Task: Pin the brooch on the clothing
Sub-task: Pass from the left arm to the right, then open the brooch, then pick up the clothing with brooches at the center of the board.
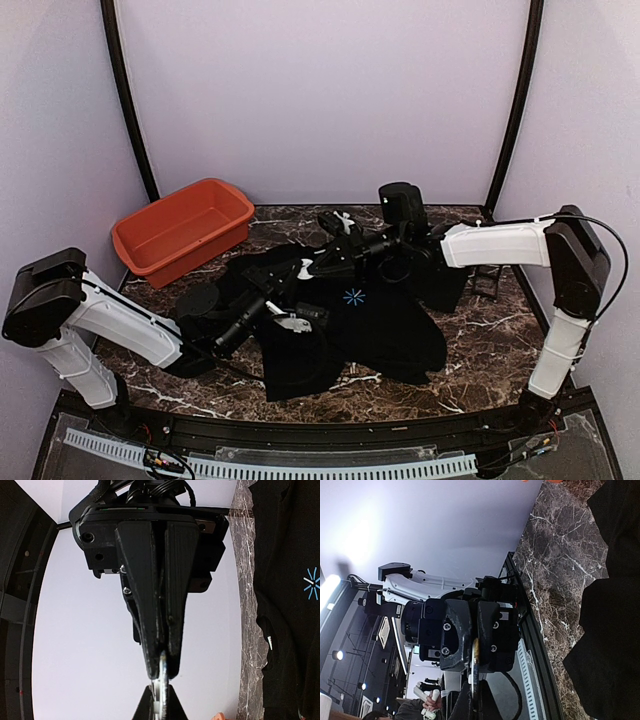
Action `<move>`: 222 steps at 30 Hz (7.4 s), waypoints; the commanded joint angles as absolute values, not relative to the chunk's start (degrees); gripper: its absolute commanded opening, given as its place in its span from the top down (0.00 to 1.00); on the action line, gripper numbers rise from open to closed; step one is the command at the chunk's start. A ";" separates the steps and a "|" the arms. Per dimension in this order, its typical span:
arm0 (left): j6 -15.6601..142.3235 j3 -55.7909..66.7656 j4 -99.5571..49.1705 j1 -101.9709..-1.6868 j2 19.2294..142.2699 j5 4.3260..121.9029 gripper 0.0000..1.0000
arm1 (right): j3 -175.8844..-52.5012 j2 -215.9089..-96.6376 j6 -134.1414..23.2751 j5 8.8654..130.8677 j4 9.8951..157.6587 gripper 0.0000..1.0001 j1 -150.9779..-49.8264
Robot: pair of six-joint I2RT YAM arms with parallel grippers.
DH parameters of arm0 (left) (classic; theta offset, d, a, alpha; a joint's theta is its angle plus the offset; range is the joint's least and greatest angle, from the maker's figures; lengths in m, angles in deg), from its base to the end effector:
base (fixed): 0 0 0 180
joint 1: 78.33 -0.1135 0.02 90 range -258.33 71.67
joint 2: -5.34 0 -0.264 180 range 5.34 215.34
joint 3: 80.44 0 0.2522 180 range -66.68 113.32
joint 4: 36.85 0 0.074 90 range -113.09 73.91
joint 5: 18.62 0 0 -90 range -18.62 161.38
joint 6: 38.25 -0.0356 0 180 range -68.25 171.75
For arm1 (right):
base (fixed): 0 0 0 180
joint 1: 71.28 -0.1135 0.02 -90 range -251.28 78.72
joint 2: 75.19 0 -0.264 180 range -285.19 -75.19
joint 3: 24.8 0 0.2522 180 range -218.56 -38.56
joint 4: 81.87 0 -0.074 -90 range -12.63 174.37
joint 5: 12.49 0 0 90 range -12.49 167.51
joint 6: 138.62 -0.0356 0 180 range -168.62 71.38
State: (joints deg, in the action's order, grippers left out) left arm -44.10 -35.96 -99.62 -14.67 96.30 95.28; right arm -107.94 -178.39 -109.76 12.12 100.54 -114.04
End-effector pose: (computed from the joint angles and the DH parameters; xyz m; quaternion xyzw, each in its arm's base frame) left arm 0.1462 -0.2628 0.2245 0.5480 0.2674 0.3363 0.7177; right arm 0.2730 0.2966 0.2571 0.2062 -0.7215 -0.6599 0.0372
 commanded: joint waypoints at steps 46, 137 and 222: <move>96.03 -2.55 -67.51 -38.69 104.50 12.86 0.18 | -87.03 -145.44 -54.86 56.45 95.37 1.00 -114.80; 86.35 6.00 -45.33 -35.68 108.32 28.95 0.97 | -94.77 -151.25 -55.41 66.13 90.27 1.00 -120.57; -2.44 10.31 -5.88 -40.11 115.95 49.36 0.53 | -109.48 -173.99 -92.24 43.90 60.56 1.00 -112.68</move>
